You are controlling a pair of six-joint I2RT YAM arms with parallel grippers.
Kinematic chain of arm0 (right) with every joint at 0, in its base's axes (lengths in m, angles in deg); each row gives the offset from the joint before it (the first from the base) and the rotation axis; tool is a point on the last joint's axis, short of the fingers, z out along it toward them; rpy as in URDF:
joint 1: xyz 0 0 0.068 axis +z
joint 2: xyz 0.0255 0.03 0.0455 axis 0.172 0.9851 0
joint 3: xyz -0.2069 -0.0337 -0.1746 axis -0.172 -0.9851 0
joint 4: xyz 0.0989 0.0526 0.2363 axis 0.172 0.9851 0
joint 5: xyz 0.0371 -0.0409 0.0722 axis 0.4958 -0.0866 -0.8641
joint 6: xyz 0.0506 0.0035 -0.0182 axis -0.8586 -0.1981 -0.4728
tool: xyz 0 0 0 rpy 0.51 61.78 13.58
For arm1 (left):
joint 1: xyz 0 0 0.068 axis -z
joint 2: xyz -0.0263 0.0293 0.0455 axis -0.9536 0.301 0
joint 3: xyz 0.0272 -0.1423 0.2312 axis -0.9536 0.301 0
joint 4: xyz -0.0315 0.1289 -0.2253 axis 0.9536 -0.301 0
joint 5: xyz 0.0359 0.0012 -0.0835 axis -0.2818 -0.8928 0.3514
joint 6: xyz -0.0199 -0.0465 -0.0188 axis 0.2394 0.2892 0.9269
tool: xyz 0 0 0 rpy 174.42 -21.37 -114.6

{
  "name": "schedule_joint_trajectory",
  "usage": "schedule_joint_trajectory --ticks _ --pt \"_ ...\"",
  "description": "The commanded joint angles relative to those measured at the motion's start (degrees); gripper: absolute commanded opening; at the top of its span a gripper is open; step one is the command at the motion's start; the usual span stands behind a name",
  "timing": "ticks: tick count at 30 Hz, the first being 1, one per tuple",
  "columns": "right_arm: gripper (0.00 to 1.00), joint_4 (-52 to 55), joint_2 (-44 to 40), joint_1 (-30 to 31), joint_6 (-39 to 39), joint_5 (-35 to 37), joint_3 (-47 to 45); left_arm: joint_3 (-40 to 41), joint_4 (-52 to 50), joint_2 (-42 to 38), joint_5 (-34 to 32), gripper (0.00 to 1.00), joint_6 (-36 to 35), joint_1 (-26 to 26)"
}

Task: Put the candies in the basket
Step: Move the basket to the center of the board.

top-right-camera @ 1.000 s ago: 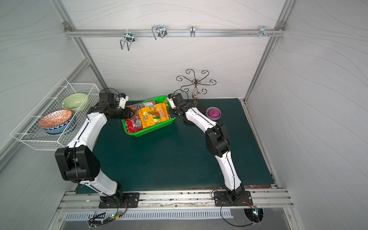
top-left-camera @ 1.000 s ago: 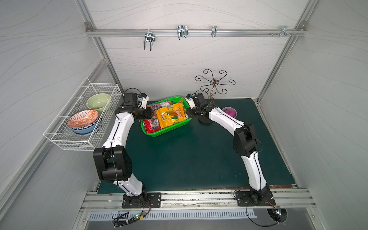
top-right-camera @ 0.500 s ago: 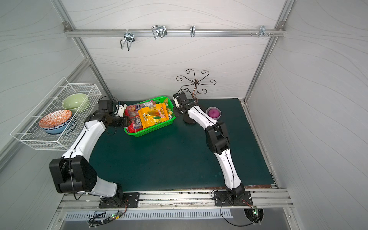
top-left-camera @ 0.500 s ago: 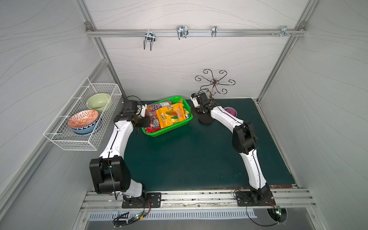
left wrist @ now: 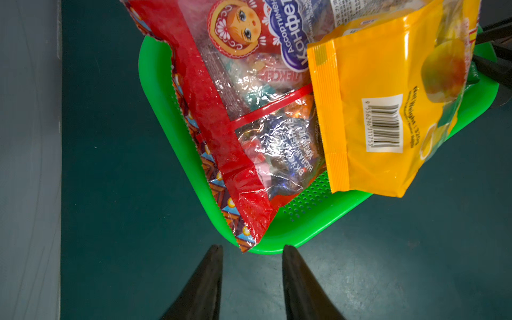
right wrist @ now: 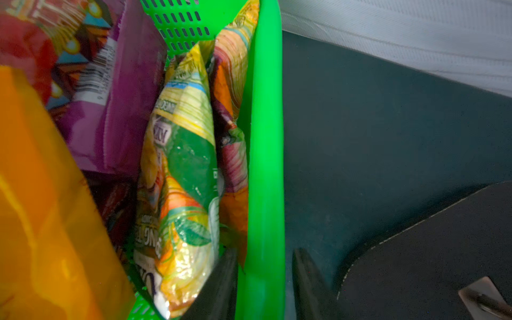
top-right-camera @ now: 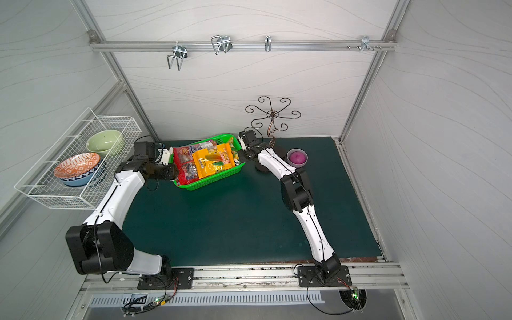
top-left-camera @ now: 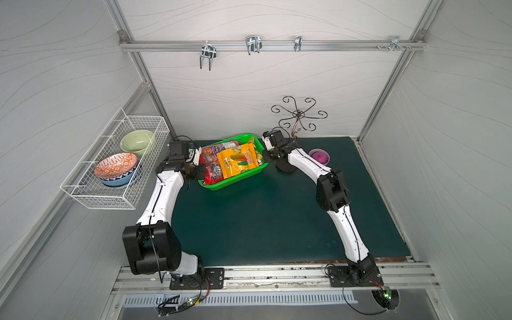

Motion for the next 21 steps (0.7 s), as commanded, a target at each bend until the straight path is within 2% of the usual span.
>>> schedule_joint_trajectory --ticks 1,3,6,15,21 --pt "0.27 4.37 2.52 0.84 -0.83 -0.56 0.64 0.23 0.38 -1.11 -0.83 0.39 -0.97 -0.39" --pt "0.14 5.56 2.25 1.42 -0.99 -0.42 0.52 0.14 0.07 -0.97 -0.77 0.39 -1.06 -0.44" --pt "0.07 5.70 0.01 2.10 -1.64 -0.56 -2.72 -0.06 0.04 -0.91 -0.93 0.39 -1.06 -0.47" --pt "0.02 5.10 -12.78 3.38 -4.08 0.05 -20.95 -0.65 -0.30 -0.78 -1.20 0.39 -1.49 -0.48" --pt "0.00 4.51 -22.17 3.83 -8.30 -1.59 -35.49 -1.46 -0.71 -0.78 -1.14 0.38 -1.67 -0.51"
